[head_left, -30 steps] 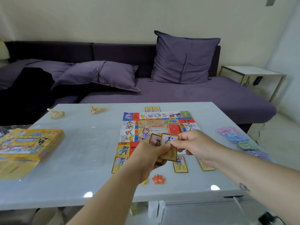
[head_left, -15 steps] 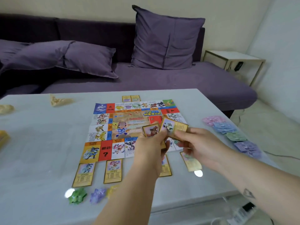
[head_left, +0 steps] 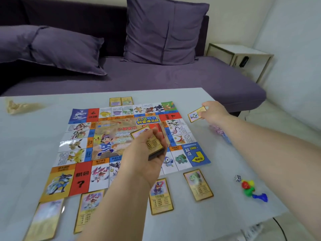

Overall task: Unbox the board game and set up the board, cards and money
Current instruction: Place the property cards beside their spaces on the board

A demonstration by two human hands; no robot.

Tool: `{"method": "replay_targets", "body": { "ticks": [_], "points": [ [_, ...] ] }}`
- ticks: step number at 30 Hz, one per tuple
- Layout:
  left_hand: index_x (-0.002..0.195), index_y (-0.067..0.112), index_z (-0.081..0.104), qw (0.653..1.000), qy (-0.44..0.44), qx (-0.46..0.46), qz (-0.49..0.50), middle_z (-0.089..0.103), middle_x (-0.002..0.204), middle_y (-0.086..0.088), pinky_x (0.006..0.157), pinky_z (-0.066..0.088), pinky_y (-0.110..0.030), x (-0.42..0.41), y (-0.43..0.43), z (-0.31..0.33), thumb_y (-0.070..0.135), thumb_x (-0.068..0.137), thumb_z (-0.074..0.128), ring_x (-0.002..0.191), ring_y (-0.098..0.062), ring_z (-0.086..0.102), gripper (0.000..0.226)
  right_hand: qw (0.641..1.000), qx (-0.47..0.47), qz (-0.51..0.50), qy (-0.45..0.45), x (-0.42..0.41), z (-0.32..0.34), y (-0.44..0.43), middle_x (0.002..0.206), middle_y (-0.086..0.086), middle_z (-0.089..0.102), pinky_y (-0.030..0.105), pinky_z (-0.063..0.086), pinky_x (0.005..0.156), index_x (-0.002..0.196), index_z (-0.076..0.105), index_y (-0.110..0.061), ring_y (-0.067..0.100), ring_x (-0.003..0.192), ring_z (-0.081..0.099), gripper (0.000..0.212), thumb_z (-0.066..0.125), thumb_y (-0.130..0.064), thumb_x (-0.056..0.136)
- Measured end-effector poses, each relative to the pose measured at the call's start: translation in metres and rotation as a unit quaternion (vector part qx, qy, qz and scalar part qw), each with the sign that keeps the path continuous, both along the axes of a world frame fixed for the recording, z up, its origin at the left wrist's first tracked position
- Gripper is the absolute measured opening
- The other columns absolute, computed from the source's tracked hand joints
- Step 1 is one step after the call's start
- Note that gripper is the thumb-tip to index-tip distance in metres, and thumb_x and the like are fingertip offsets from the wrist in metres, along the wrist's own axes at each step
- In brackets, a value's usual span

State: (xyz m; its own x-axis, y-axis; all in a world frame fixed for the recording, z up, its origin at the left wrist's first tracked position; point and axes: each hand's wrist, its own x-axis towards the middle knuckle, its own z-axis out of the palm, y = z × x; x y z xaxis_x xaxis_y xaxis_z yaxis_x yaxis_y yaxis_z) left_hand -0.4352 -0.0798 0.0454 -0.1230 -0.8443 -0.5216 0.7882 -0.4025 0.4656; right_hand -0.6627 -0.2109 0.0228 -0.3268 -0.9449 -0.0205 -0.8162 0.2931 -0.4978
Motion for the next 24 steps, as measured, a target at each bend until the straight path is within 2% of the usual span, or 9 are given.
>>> {"method": "replay_targets", "body": {
  "ticks": [3, 7, 14, 16, 18, 21, 24],
  "points": [
    [0.086, 0.005, 0.061, 1.0, -0.005, -0.002, 0.002, 0.062, 0.072, -0.006, 0.056, 0.05, -0.025, -0.002, -0.005, -0.003, 0.01, 0.095, 0.051, 0.061, -0.015, 0.057, 0.014, 0.999, 0.03, -0.001, 0.027, 0.0, -0.005, -0.008, 0.129, 0.012, 0.056, 0.045, 0.035, 0.105, 0.127, 0.054, -0.01, 0.031, 0.119, 0.05, 0.038, 0.059, -0.02, 0.091],
    [0.085, 0.005, 0.061, 1.0, -0.008, 0.0, 0.003, 0.064, 0.067, -0.006, 0.05, 0.053, -0.022, -0.003, -0.008, -0.006, 0.009, 0.094, 0.052, 0.06, -0.016, 0.058, 0.013, 0.992, 0.049, -0.007, 0.115, 0.002, -0.014, -0.01, 0.136, 0.006, 0.051, 0.039, 0.032, 0.104, 0.128, 0.053, -0.017, 0.029, 0.126, 0.045, 0.038, 0.057, -0.029, 0.091],
    [0.084, 0.004, 0.061, 1.0, -0.008, -0.007, 0.0, 0.064, 0.064, -0.006, 0.052, 0.052, -0.024, -0.005, -0.007, -0.008, 0.008, 0.094, 0.051, 0.059, -0.016, 0.058, 0.014, 0.97, 0.043, 0.001, 0.241, 0.005, -0.019, 0.0, 0.131, 0.008, 0.052, 0.039, 0.029, 0.098, 0.128, 0.052, -0.022, 0.029, 0.123, 0.042, 0.042, 0.054, -0.042, 0.091],
    [0.082, 0.003, 0.061, 1.0, -0.007, -0.006, 0.002, 0.065, 0.06, -0.006, 0.053, 0.053, -0.025, -0.006, -0.005, -0.008, 0.007, 0.094, 0.051, 0.058, -0.016, 0.058, 0.016, 0.961, -0.007, 0.025, 0.274, 0.004, -0.017, 0.002, 0.129, 0.009, 0.052, 0.039, 0.031, 0.097, 0.129, 0.054, -0.024, 0.03, 0.121, 0.045, 0.038, 0.054, -0.035, 0.093],
    [0.081, 0.004, 0.06, 1.0, -0.01, -0.006, 0.01, 0.065, 0.061, -0.007, 0.055, 0.052, -0.026, -0.005, -0.005, -0.008, 0.006, 0.094, 0.05, 0.059, -0.017, 0.058, 0.017, 0.961, -0.04, 0.079, 0.264, 0.003, -0.016, 0.004, 0.13, 0.008, 0.053, 0.038, 0.032, 0.096, 0.128, 0.058, -0.025, 0.029, 0.119, 0.047, 0.035, 0.049, -0.016, 0.094],
    [0.087, 0.005, 0.06, 1.0, -0.011, -0.006, 0.019, 0.065, 0.074, -0.007, 0.058, 0.051, -0.028, -0.003, -0.005, -0.008, 0.006, 0.095, 0.049, 0.064, -0.018, 0.058, 0.013, 0.94, -0.007, 0.193, 0.281, 0.005, -0.017, 0.014, 0.128, 0.004, 0.057, 0.039, 0.038, 0.094, 0.124, 0.061, -0.027, 0.027, 0.114, 0.053, 0.047, 0.042, 0.0, 0.09],
    [0.087, 0.004, 0.06, 1.0, -0.005, -0.003, 0.026, 0.064, 0.077, -0.009, 0.062, 0.05, -0.029, -0.002, -0.005, -0.009, 0.006, 0.095, 0.048, 0.066, -0.019, 0.058, 0.014, 0.921, 0.022, 0.247, 0.301, 0.008, -0.021, 0.025, 0.129, 0.0, 0.059, 0.039, 0.042, 0.091, 0.13, 0.055, -0.035, 0.025, 0.112, 0.054, 0.054, 0.037, -0.001, 0.092]
  ]
}}
